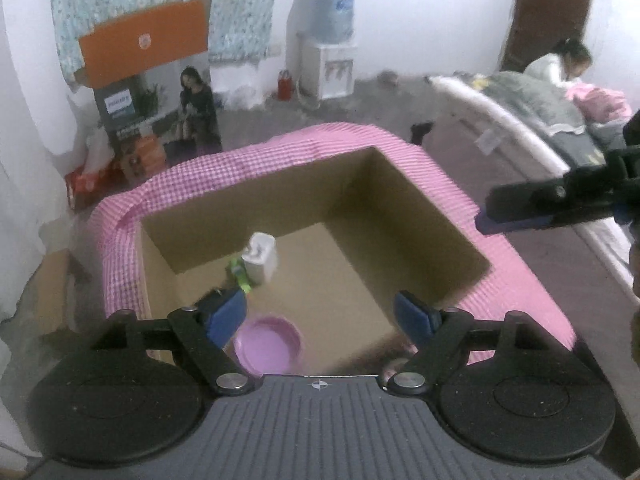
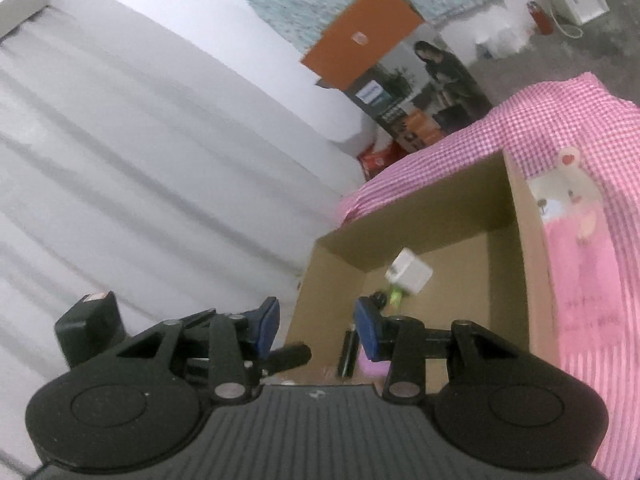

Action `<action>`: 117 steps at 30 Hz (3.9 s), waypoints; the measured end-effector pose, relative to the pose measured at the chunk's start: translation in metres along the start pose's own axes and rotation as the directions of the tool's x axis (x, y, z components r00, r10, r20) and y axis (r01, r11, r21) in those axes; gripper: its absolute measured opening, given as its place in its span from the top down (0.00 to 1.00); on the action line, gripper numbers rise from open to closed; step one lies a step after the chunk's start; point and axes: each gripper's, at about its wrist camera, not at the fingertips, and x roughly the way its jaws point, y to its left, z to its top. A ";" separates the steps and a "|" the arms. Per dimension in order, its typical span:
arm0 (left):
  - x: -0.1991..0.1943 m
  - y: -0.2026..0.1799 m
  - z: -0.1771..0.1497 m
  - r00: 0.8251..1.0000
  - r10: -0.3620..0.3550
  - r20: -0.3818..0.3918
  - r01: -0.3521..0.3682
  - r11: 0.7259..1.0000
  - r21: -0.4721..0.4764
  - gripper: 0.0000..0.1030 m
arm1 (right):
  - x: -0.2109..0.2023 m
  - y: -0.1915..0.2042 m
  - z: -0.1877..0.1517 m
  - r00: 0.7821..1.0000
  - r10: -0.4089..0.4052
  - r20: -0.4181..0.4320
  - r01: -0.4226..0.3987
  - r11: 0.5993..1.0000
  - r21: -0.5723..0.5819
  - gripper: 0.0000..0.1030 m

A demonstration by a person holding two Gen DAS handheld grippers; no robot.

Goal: Organize rigid objects
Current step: 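Withdraw the right tool and grasp the black tape roll by its rim, then lift the black tape roll off the table with the right tool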

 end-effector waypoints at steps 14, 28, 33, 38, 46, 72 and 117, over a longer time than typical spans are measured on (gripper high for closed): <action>0.051 -0.067 -0.121 0.998 -0.061 0.009 0.060 0.997 0.039 0.20 | 0.000 -0.059 -0.129 0.993 -0.098 -0.065 0.106 0.986 0.132 0.56; 0.114 -0.073 -0.116 0.996 -0.053 -0.066 0.059 0.993 0.099 0.32 | 0.063 -0.084 -0.113 0.933 -0.340 -0.117 0.340 0.940 -0.015 0.63; 0.116 -0.074 -0.111 0.997 -0.059 -0.055 0.064 0.993 0.094 0.31 | 0.078 -0.086 -0.107 0.920 -0.371 -0.123 0.366 0.928 -0.065 0.71; 0.114 -0.074 -0.111 0.996 -0.071 -0.053 0.075 0.993 0.091 0.31 | 0.084 -0.078 -0.110 0.910 -0.398 -0.121 0.384 0.915 -0.119 0.71; 0.096 -0.078 -0.127 0.982 -0.161 -0.102 0.171 0.980 0.102 0.31 | 0.068 -0.073 -0.131 0.905 -0.393 -0.161 0.382 0.919 -0.099 0.71; 0.091 -0.091 -0.135 0.991 -0.088 -0.097 0.103 0.980 0.168 0.33 | 0.080 -0.056 -0.156 0.868 -0.467 -0.167 0.425 0.874 -0.235 0.72; 0.064 -0.105 -0.126 0.999 -0.034 -0.024 0.038 0.983 0.180 0.37 | 0.055 -0.028 -0.164 0.891 -0.450 -0.058 0.425 0.873 -0.237 0.72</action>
